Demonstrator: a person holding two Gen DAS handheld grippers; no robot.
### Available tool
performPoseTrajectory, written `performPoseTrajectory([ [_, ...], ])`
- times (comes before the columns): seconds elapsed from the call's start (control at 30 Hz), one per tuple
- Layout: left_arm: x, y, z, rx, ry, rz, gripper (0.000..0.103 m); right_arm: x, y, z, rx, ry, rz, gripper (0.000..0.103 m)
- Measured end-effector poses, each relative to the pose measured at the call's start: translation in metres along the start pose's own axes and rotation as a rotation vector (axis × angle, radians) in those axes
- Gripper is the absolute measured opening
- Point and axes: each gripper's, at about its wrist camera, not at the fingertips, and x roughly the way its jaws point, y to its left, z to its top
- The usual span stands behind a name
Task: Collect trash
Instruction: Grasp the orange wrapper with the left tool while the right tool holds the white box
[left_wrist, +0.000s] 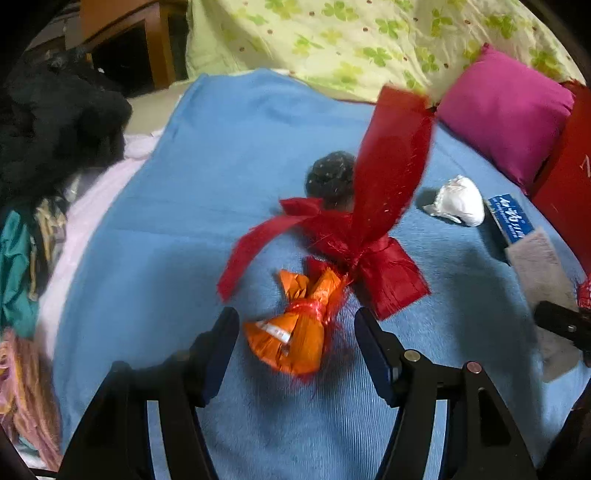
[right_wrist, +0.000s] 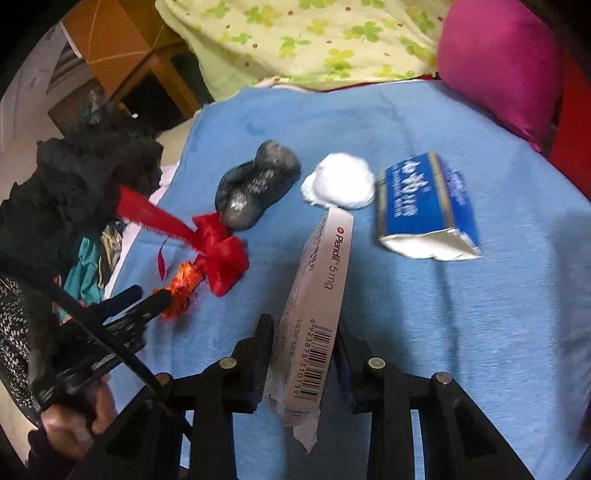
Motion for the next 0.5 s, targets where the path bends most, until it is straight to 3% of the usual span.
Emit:
performPoseTrajectory([
  [0.07, 0.009, 0.005, 0.0, -0.038, 0.025, -0.024, 0.061, -0.005, -0.001, 0.001, 0.012, -0.008, 0.002, 0.033],
  [0.1, 0.014, 0.008, -0.002, -0.062, 0.039, -0.046, 0.049, -0.007, -0.002, 0.002, 0.017, -0.012, 0.004, 0.033],
  [0.33, 0.004, 0.006, -0.009, -0.084, 0.028, -0.066, 0.033, -0.02, -0.009, 0.009, 0.022, -0.079, 0.015, 0.033],
  [0.5, -0.029, -0.01, -0.02, -0.086, -0.035, -0.09, 0.032, -0.032, -0.01, 0.011, 0.011, -0.129, 0.022, 0.033],
])
